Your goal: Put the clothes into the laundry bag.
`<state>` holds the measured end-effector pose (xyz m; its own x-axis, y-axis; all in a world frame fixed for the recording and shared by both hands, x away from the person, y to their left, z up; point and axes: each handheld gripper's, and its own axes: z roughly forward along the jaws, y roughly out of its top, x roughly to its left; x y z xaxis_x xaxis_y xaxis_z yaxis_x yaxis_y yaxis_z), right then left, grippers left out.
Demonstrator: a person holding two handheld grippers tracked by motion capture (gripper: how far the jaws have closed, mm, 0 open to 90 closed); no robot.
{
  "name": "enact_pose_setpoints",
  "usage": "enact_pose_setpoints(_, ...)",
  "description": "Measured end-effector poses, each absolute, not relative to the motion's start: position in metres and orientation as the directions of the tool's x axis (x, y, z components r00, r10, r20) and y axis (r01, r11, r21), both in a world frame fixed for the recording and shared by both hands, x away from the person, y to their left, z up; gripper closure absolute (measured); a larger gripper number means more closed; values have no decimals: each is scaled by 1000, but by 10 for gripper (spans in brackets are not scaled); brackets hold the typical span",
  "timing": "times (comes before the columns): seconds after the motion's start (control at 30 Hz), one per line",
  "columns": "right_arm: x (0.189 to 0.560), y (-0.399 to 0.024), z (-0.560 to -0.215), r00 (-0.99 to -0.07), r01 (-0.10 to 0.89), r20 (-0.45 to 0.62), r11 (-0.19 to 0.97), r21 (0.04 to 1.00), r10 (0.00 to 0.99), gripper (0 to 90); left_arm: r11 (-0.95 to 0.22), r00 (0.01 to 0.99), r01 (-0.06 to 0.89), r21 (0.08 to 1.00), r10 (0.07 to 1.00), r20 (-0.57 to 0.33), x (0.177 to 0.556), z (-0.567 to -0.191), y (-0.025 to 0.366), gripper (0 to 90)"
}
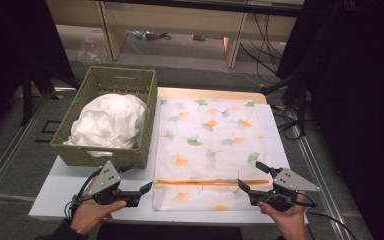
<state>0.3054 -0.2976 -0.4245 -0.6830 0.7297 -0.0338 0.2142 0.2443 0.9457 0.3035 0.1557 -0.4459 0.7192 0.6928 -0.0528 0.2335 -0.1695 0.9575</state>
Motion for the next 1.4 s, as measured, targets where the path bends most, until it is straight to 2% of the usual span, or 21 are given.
enact_pose_setpoints(0.23, 305, -297, -426, -674, 227, -21, 234, 945, 739, 171, -170, 714, 245, 954, 698, -58, 304, -447, 156, 161)
enact_pose_setpoints(0.27, 307, -298, -426, -674, 195, -57, 251, 948, 736, 172, -172, 713, 243, 955, 699, -55, 304, -447, 156, 161)
enact_pose_setpoints(0.4, 307, -298, -427, -684, 193, -81, 287, 938, 725, 172, -179, 720, 239, 954, 692, -51, 306, -447, 154, 162)
enact_pose_setpoints(0.73, 311, -299, -432, -677, 212, -75, 291, 933, 732, 166, -196, 707, 275, 941, 705, -60, 309, -451, 154, 164)
enact_pose_setpoints(0.93, 315, -294, -435, -695, 207, -109, 343, 916, 711, 177, -264, 682, 305, 915, 732, -16, 308, -454, 157, 167)
enact_pose_setpoints(0.97, 315, -293, -435, -692, 232, -101, 353, 906, 714, 186, -261, 679, 309, 914, 733, -20, 307, -454, 157, 167)
enact_pose_setpoints(1.07, 319, -289, -438, -708, 223, -137, 404, 887, 693, 231, -279, 678, 316, 907, 735, -10, 305, -455, 159, 167)
enact_pose_setpoints(1.2, 328, -282, -442, -766, 205, -181, 501, 841, 616, 372, -284, 687, 336, 898, 726, -27, 300, -457, 160, 167)
enact_pose_setpoints(1.4, 345, -268, -449, -796, 193, -251, 624, 757, 550, 403, -315, 698, 331, 889, 716, -6, 294, -457, 161, 167)
